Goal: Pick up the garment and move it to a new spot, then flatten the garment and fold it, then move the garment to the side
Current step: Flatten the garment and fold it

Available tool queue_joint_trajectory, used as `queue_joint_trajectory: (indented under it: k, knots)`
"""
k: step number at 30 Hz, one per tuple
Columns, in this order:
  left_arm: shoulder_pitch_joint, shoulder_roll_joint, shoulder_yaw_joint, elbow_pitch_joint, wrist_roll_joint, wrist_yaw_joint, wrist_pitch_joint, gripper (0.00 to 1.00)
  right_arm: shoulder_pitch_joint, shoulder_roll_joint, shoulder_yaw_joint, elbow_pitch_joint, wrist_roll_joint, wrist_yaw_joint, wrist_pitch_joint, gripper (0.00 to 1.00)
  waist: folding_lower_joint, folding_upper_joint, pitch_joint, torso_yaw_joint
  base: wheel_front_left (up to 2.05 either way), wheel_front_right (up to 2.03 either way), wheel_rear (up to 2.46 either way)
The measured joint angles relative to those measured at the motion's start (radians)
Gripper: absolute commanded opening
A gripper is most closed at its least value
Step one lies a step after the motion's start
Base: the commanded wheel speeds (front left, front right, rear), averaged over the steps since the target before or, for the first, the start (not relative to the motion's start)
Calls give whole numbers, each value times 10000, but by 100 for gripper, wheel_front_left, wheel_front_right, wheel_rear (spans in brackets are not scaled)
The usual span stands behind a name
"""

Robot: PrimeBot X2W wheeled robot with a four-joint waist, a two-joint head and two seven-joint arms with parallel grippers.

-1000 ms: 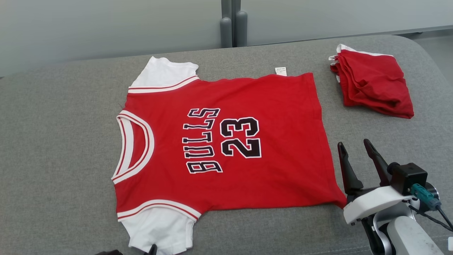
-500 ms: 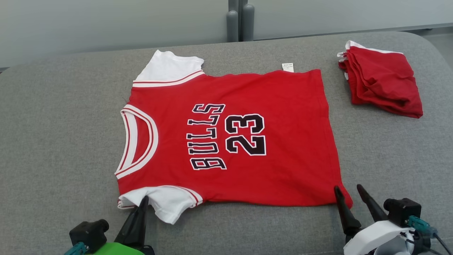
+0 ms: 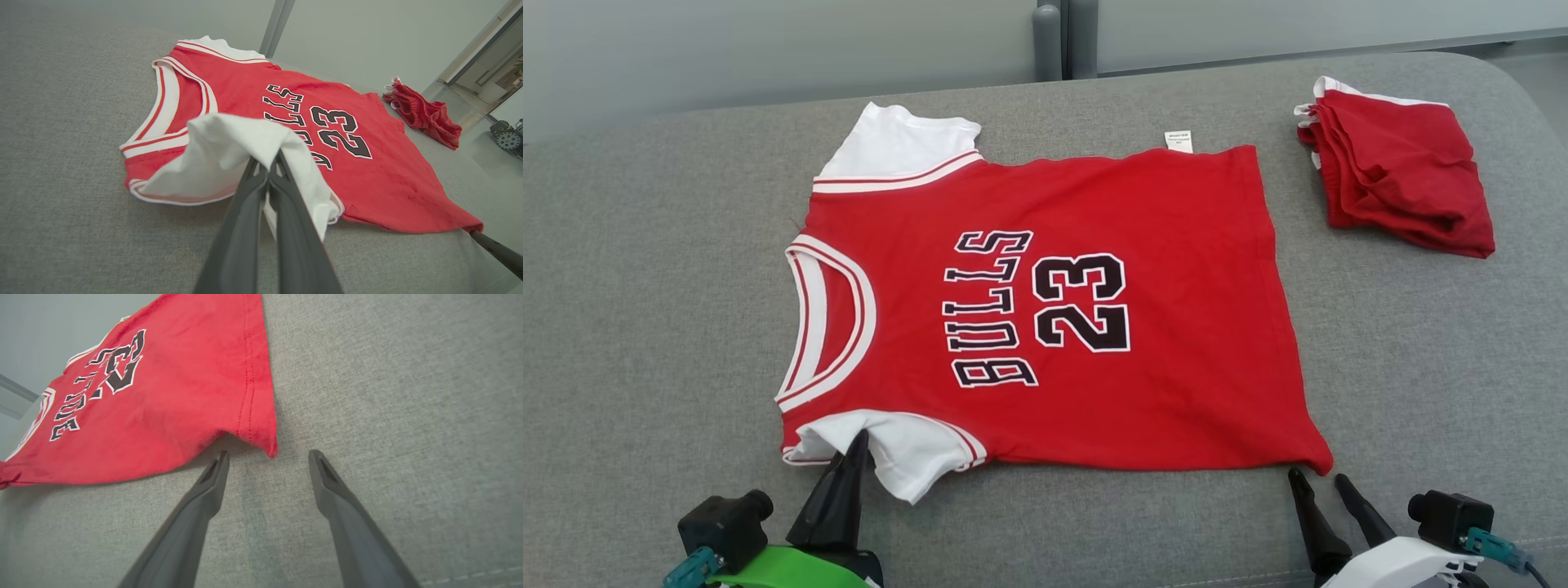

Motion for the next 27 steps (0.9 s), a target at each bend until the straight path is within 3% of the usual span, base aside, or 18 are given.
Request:
queue_joint_trajectory:
  k: [8,14,21,23,27]
  knots:
    - [8,13,-13,-182,2,81,130,0,-64,518,-107,25,1438,359,0,95,0,0,81,83,0,0,0]
    - [24,81,-6,-253,2,100,213,0,-119,558,-198,46,2017,362,-2,87,0,0,103,84,0,0,0]
    - [48,146,-12,-414,6,113,307,0,-373,543,-186,88,2280,441,-13,63,0,0,83,61,0,0,0]
    - [59,148,-17,-430,6,176,332,0,-390,533,-148,113,2353,447,-27,50,0,0,70,62,0,0,0]
    - [131,150,-21,-454,6,178,347,0,-418,431,-79,128,2351,447,-113,35,0,0,40,70,0,0,0]
